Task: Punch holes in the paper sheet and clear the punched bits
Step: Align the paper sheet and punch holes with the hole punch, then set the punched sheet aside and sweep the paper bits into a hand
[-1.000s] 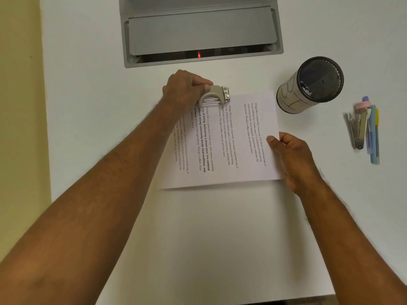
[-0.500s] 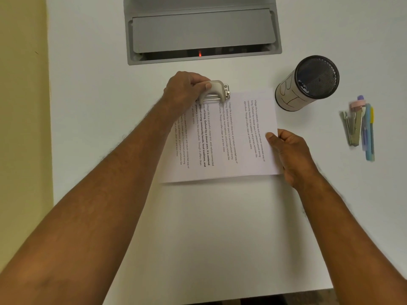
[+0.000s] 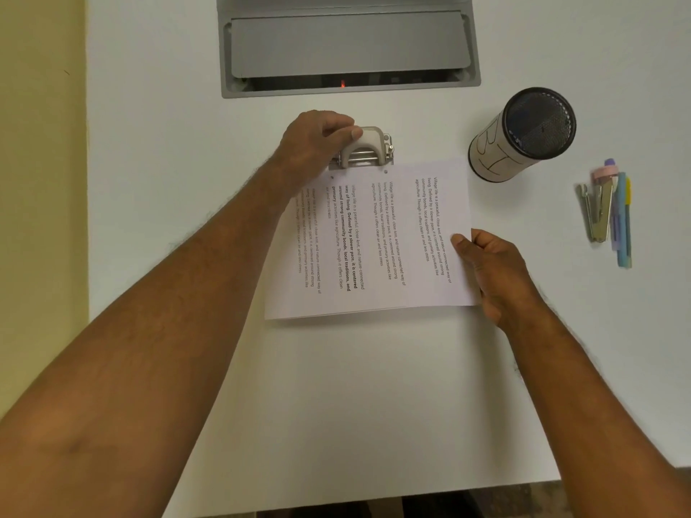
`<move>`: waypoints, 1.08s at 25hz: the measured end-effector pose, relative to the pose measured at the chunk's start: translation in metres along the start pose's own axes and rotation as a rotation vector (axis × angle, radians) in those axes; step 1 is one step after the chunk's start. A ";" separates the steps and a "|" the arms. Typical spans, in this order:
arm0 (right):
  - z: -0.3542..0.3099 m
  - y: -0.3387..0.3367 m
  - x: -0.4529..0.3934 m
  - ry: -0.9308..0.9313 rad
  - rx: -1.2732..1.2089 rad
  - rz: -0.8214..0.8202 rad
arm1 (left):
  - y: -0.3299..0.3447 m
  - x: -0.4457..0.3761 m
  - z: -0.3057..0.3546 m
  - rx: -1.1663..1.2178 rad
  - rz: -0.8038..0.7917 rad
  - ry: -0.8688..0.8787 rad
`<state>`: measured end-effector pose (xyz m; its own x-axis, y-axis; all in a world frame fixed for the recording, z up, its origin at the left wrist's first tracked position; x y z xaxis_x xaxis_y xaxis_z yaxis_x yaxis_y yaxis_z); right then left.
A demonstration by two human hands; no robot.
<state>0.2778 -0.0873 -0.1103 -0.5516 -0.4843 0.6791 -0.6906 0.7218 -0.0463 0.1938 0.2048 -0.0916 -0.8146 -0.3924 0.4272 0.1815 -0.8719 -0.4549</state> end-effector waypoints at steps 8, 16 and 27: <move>0.011 -0.010 0.016 0.062 -0.003 -0.091 | -0.002 0.040 -0.024 0.220 0.421 -0.074; -0.015 -0.027 0.016 0.120 0.176 -0.438 | 0.028 0.121 -0.023 0.165 0.143 -0.131; -0.082 -0.019 0.013 0.181 0.668 -0.711 | 0.083 0.174 -0.035 0.768 -0.267 -0.310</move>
<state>0.3219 -0.0665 -0.0403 0.1346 -0.5736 0.8080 -0.9857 -0.1613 0.0497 0.0475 0.0742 -0.0823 -0.7165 -0.1117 0.6886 0.4182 -0.8588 0.2958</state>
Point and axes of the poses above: each hand's wrist, its own x-axis away from the middle knuckle, its own y-axis out of the palm, z = x × y, the point moved 1 cm from there along -x, towards the middle knuckle, and after that the axes turned 11 degrees about -z, right-handed, at the moved point
